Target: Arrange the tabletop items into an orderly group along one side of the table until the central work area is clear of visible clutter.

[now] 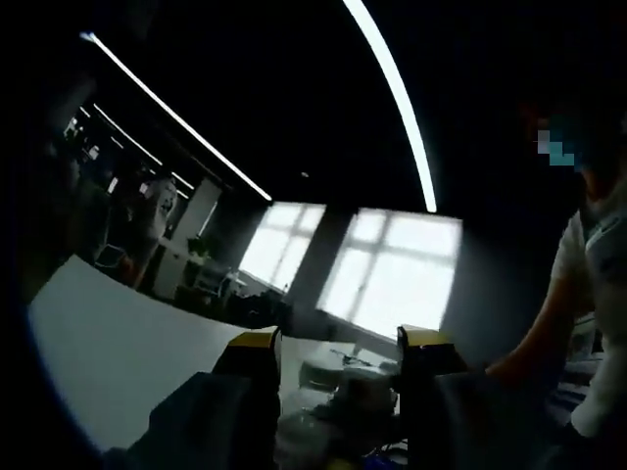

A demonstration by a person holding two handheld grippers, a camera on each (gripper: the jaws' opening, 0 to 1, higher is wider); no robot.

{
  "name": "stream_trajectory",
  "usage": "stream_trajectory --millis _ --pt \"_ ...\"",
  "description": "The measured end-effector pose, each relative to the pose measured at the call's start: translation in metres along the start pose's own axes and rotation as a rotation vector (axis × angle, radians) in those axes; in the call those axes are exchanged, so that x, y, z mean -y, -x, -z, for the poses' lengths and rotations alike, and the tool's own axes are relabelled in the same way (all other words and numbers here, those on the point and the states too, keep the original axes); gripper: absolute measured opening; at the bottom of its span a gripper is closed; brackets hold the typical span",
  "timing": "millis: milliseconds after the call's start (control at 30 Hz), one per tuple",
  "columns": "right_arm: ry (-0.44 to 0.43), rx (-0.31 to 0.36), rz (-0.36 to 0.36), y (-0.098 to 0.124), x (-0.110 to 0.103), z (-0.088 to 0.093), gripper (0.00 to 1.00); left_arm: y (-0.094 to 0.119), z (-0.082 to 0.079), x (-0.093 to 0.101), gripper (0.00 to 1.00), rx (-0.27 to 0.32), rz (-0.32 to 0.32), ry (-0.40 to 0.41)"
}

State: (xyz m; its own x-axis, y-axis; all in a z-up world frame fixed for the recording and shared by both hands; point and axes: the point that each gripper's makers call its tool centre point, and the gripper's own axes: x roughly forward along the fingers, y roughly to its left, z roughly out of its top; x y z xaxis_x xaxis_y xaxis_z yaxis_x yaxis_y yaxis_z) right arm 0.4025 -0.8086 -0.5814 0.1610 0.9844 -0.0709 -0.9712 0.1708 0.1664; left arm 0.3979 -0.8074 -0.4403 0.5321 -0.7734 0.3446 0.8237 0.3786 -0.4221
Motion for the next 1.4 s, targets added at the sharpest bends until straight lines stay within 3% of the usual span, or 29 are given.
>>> stream_trajectory --millis 267,500,633,800,1033,1400 --pt "0.0 0.012 0.01 -0.022 0.014 0.018 0.4 0.051 0.02 0.008 0.46 0.013 -0.072 0.041" --pt "0.007 -0.001 -0.003 -0.036 0.021 0.038 0.4 0.075 0.019 0.014 0.46 0.039 -0.105 0.055" --pt "0.01 -0.013 0.006 -0.04 0.028 0.049 0.4 0.08 0.02 0.019 0.47 0.06 -0.117 0.056" --pt "0.017 -0.037 0.013 -0.043 0.035 0.064 0.4 0.084 0.031 0.022 0.47 0.042 -0.125 0.068" --pt "0.074 -0.068 0.004 -0.047 0.039 0.082 0.41 0.096 0.039 0.017 0.47 0.081 -0.181 0.086" --pt "0.047 -0.054 0.016 -0.047 0.042 0.095 0.41 0.106 0.056 0.003 0.46 0.03 -0.266 0.068"
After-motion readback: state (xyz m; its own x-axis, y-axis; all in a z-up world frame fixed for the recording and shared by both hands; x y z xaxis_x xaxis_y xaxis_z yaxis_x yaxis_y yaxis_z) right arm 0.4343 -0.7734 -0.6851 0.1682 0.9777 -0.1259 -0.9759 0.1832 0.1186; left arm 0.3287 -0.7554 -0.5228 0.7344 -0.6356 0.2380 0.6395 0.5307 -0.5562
